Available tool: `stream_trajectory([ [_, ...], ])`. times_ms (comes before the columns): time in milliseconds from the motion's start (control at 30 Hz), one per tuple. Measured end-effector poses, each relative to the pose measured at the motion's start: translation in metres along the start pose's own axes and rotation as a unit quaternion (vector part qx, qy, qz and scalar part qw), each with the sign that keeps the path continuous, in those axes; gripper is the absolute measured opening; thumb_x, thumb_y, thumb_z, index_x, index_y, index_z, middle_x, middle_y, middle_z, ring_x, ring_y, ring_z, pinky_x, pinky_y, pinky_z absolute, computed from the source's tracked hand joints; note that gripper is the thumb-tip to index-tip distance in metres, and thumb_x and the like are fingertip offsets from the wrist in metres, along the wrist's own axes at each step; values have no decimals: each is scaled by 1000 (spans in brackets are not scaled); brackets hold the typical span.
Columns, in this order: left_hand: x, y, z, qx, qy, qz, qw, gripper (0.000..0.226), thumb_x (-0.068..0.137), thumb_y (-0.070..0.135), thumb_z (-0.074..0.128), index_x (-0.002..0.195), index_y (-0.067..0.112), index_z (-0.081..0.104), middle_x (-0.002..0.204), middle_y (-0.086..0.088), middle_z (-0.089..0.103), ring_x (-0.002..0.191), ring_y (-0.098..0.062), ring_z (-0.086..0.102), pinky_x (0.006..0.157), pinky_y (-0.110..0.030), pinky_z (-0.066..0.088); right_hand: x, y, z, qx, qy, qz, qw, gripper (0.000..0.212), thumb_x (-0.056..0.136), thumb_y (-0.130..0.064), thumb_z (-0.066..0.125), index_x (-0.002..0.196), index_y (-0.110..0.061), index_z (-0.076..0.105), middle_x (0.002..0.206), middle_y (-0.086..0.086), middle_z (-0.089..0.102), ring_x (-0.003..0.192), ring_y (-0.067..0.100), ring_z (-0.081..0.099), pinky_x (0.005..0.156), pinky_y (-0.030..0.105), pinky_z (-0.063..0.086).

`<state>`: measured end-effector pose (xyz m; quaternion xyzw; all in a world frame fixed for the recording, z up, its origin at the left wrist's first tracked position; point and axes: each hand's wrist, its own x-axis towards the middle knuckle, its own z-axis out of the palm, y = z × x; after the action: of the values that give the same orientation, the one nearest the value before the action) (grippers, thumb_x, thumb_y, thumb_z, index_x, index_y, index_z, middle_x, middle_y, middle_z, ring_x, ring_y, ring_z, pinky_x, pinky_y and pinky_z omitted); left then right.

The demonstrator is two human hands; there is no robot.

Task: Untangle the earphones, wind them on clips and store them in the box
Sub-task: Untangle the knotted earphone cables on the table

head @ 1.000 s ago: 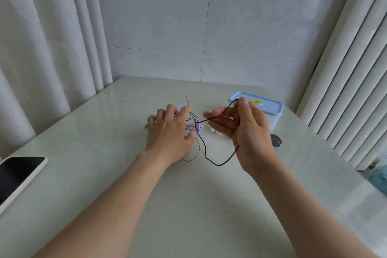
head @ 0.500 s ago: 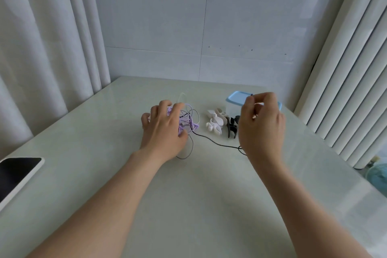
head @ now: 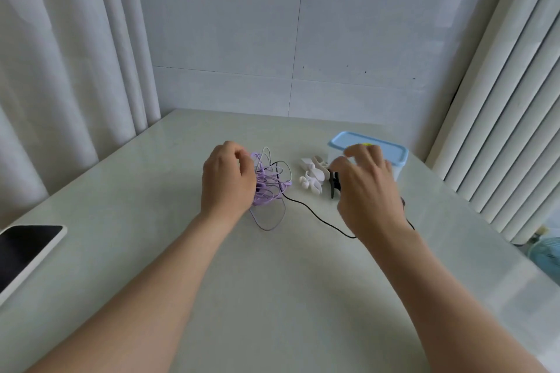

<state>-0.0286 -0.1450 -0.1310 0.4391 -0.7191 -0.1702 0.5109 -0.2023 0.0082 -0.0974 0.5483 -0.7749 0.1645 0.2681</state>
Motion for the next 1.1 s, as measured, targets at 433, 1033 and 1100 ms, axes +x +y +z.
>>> stream_trajectory([
  [433,-2,14,-11,187,-29,-60,980,26,100,19,43,87,14,65,93,-11,71,86,-35,49,77,-39,33,-8,-45,35,247,-142,22,958,46,98,-26,63,142,-17,53,102,0,71,115,25,58,90,38,49],
  [1033,-4,13,-17,337,-198,4,920,34,94,23,49,126,22,60,133,-3,55,128,-30,41,102,-48,31,-9,-46,24,164,-191,10,968,40,89,-33,56,128,-41,59,87,-5,48,92,27,55,68,33,35],
  [1100,-4,13,-19,324,-204,-22,923,30,96,25,44,119,22,63,126,-4,60,123,-31,45,102,-50,34,-10,-45,23,157,-187,15,970,38,89,-32,56,126,-38,60,78,-8,44,89,26,55,66,33,35],
])
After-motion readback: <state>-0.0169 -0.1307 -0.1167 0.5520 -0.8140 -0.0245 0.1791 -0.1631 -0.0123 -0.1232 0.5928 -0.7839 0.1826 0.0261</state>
